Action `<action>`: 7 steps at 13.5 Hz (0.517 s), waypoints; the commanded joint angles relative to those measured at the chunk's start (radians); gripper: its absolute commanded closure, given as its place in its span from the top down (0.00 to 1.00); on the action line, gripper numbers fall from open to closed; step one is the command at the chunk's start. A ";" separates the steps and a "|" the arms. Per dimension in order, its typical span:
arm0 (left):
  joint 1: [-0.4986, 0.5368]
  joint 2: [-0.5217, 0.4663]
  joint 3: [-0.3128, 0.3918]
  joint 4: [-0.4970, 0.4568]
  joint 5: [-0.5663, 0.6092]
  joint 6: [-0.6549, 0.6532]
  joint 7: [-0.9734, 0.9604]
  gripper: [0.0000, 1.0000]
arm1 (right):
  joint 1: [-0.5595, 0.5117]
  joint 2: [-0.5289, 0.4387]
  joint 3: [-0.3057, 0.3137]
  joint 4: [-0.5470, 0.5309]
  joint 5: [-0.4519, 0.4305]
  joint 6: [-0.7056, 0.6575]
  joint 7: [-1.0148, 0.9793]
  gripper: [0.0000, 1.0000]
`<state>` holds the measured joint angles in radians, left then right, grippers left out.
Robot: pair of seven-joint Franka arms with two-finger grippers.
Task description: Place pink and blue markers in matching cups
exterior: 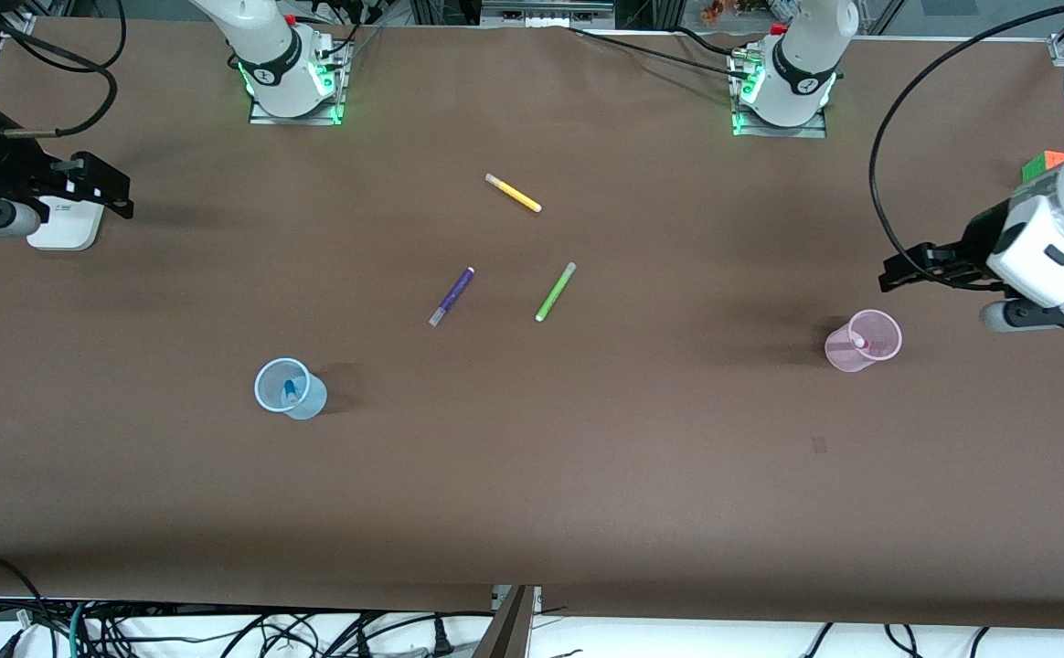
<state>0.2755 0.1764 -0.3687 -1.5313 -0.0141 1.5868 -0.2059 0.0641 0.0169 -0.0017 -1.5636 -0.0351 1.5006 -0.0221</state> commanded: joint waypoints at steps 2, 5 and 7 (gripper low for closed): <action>-0.005 0.014 0.010 0.033 0.029 -0.045 0.013 1.00 | -0.007 0.000 0.008 0.014 0.009 -0.074 0.031 1.00; -0.144 -0.001 0.113 0.030 0.033 -0.057 0.013 1.00 | -0.009 0.002 0.005 0.016 0.015 -0.074 0.030 1.00; -0.357 -0.023 0.339 0.030 0.029 -0.064 0.028 1.00 | -0.010 0.024 0.003 0.043 0.014 -0.074 0.021 1.00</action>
<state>0.0823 0.1748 -0.1933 -1.5189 -0.0077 1.5510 -0.2036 0.0640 0.0201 -0.0015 -1.5618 -0.0329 1.4464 -0.0044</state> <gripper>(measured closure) 0.000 0.000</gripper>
